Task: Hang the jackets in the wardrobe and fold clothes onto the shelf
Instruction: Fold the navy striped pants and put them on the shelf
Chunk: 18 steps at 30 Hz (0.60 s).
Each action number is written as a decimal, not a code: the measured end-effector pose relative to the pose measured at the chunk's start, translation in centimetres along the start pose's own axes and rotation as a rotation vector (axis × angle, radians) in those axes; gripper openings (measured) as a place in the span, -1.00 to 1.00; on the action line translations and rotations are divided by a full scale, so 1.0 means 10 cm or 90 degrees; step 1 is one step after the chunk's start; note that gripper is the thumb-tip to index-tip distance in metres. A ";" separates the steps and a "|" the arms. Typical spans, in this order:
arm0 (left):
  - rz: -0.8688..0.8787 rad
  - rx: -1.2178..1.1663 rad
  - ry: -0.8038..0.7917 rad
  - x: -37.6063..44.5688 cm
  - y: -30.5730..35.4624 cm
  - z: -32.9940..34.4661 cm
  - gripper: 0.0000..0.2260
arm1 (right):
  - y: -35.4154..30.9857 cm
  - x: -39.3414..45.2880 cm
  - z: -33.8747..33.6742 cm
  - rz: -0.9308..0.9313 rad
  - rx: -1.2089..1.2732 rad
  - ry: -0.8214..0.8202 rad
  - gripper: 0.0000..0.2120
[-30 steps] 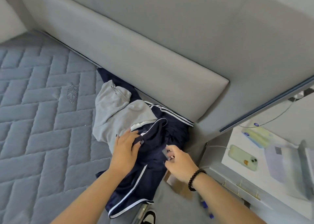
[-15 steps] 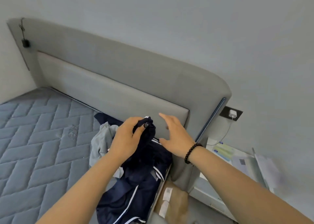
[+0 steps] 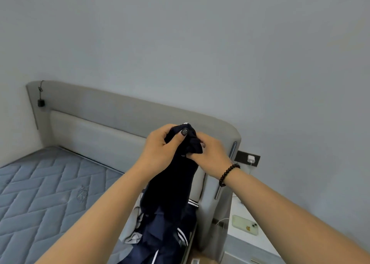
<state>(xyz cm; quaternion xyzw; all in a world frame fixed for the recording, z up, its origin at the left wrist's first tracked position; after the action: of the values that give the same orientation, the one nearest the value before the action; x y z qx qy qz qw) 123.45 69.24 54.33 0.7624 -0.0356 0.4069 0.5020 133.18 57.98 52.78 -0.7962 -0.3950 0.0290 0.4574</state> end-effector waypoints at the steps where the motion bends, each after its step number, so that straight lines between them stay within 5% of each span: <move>1: -0.002 -0.019 0.006 0.00 0.04 0.02 -0.92 | -0.03 -0.02 -0.08 0.001 -0.008 0.029 -0.73; 4: 0.005 -0.065 0.022 -0.04 0.10 0.13 -0.82 | -0.10 -0.09 -0.31 -0.004 -0.051 0.116 -0.92; 10: -0.045 0.049 -0.160 -0.06 -0.20 0.40 -0.49 | -0.11 -0.12 -0.83 0.028 -0.059 0.278 -0.64; 13: -0.084 0.111 -0.257 0.03 -0.41 0.55 -0.61 | -0.17 -0.13 -1.16 0.032 -0.064 0.339 -0.61; 18: -0.082 0.093 -0.233 0.33 -0.43 0.73 -0.87 | -0.31 -0.24 -1.78 0.043 -0.075 0.471 -0.73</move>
<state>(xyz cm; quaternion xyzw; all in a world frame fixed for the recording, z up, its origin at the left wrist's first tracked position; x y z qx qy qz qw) 131.91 66.77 52.10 0.8588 -0.0477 0.2301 0.4552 136.90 44.66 64.68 -0.7904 -0.1773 -0.2684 0.5213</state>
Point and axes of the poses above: each hand's wrist, its own x-axis towards the middle knuckle, its own z-axis out of the palm, y = z × x, the point moved 4 cm from there along x, towards the middle knuckle, and after that the axes turned 8 degrees about z, right-handed, at the moved point
